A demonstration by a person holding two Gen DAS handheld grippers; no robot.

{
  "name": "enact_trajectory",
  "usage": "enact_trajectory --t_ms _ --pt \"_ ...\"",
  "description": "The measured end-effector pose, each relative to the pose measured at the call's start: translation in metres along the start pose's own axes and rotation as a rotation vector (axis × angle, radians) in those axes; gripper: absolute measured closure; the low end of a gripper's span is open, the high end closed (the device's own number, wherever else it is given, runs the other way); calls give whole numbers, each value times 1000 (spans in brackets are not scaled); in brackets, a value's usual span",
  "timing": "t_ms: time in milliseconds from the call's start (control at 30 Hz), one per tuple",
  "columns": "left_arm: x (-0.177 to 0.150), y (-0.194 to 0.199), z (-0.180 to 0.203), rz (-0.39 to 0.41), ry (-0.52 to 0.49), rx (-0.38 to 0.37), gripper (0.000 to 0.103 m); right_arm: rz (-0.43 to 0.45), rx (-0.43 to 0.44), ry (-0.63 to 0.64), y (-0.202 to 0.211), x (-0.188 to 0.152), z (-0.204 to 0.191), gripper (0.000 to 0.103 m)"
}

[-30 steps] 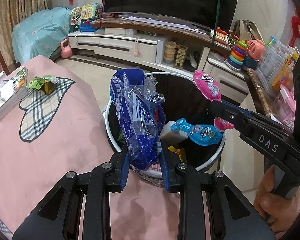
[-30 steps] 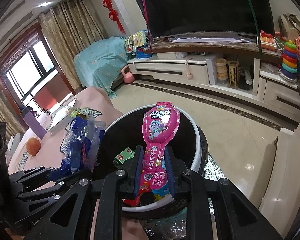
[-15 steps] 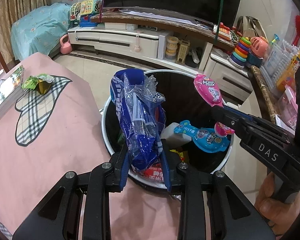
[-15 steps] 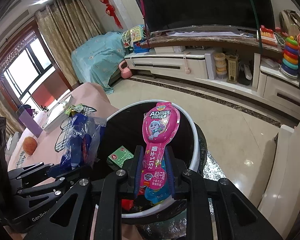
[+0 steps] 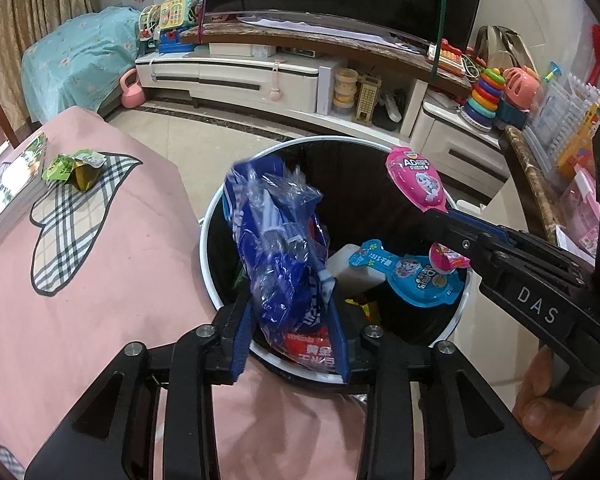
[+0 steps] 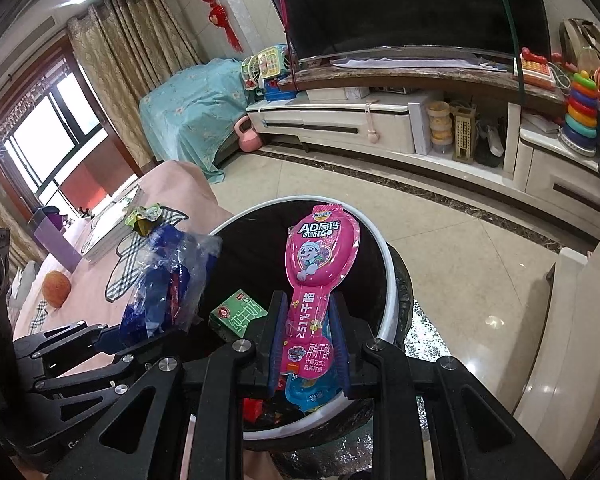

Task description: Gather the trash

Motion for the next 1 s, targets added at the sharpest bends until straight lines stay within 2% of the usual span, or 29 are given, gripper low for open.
enact_trajectory --t_ms 100,167,200,233,300,400,633,767,933,1000 --pt "0 1 -1 -3 6 10 45 -5 4 -8 -1 1 3 77" --pt "1 3 -2 4 11 13 36 -4 10 -17 0 2 5 76" --pt "1 4 -3 5 13 14 33 -4 12 -24 1 2 6 73" --pt "1 5 -4 6 15 17 32 -1 13 -29 2 3 7 66" --pt "0 6 -5 6 18 18 30 11 17 -40 7 4 9 60" --pt "-1 10 -7 11 19 21 30 26 20 -44 13 5 8 58" --pt "-10 25 -15 32 34 28 28 54 37 -51 27 4 1 38" --pt "-22 39 -24 51 74 29 27 66 51 -45 36 1 -7 33" --pt "-44 65 -40 106 142 24 25 97 80 -48 54 -11 -21 8" --pt "-56 75 -48 128 178 29 19 107 88 -49 60 -18 -27 5"
Point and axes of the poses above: each gripper's, at about its wrist camera, not at the fingertips, and y roughly against the way its jaws point, z to its right, x to its top, the point moved 9 cm from there along -y, roughly the way its jaws point, and after that the axes turned 3 degrees about x, right-handed, at the moved point
